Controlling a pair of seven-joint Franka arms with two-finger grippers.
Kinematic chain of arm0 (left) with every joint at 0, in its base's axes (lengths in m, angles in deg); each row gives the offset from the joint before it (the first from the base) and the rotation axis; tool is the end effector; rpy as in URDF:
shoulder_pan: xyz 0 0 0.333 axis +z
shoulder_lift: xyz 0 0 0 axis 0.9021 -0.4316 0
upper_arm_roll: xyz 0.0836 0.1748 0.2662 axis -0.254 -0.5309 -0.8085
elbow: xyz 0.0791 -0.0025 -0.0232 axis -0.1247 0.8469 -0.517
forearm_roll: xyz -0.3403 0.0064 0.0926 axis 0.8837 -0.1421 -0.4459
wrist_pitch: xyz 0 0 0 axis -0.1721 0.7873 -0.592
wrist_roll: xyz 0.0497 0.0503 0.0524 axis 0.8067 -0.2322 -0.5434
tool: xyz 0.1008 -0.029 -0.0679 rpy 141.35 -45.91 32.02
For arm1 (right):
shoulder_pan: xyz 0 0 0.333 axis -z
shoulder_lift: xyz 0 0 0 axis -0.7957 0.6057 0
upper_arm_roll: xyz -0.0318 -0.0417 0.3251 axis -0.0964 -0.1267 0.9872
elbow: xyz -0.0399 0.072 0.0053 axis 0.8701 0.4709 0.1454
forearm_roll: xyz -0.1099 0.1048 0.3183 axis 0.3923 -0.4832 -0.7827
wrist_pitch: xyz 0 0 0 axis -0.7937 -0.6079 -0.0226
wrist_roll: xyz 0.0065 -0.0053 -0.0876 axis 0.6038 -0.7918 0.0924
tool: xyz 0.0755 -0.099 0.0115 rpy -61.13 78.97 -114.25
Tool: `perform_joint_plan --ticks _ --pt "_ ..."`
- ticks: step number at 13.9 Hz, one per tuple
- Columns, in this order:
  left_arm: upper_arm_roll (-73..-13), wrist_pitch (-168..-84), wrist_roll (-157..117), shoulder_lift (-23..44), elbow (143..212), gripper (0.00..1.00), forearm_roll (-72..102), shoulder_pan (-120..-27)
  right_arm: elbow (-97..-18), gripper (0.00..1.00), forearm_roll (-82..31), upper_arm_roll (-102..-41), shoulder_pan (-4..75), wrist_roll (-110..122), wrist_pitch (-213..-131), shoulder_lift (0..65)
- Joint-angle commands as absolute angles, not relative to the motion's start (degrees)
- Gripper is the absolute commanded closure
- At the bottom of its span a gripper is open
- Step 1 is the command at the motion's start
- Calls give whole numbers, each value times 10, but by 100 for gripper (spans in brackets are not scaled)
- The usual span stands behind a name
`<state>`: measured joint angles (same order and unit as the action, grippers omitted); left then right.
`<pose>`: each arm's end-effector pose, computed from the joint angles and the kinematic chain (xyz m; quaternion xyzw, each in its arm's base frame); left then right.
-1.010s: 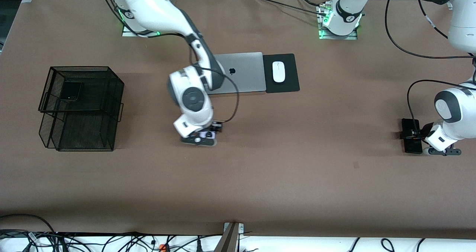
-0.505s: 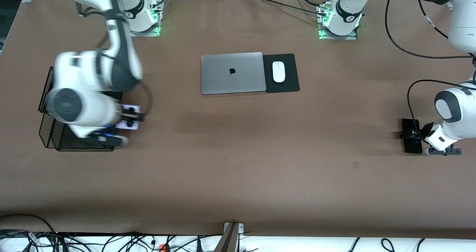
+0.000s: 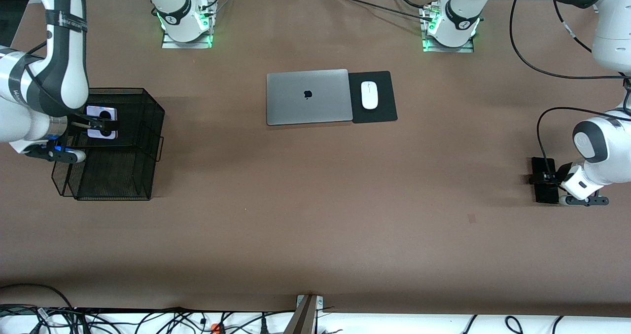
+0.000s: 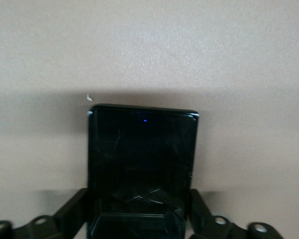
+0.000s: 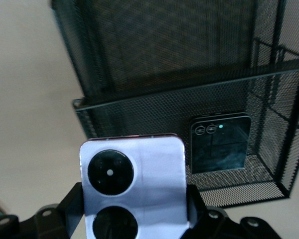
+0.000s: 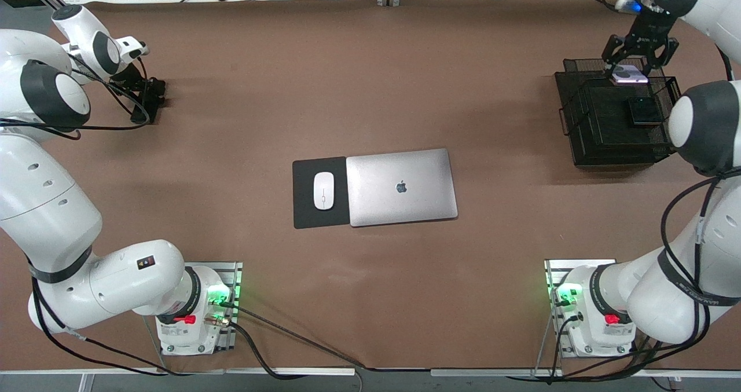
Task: Place phones with both arms
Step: 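Carry the slim black phone toward the laptop with the left gripper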
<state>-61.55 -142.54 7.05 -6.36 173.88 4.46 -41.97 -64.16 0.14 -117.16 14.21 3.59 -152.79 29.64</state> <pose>0.5994 0.2499 0.1866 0.9991 0.0054 -0.0426 0.0053 0.5270 -0.0616 0.3859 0.9770 -0.0855 -0.1953 0.0104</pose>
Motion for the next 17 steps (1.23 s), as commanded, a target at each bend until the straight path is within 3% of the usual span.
perform_joint_plan --ticks 1,3,4,5,6,10,17 --pt "-613 -1428 80 -64 1742 72 48 -423 -746 69 9 -1172 125 38 -1609 226" --pt "-607 -1425 76 -56 1742 98 48 -425 -782 69 9 -1171 124 35 -1665 222" --pt "-600 -1411 73 -46 1740 100 48 -432 -784 65 8 -1171 124 35 -1669 222" --pt "-594 -1383 70 -33 1733 100 48 -442 -783 23 7 -1171 124 37 -1668 222" --pt "-588 -1360 59 -19 1728 100 50 -457 -781 0 7 -1171 120 40 -1665 221" --pt "-585 -1272 -61 5 1674 100 57 -567 -718 0 8 -1169 118 42 -1609 221" --pt "-586 -1276 -369 -40 1580 100 169 -785 -450 0 55 -1170 121 40 -1435 233"
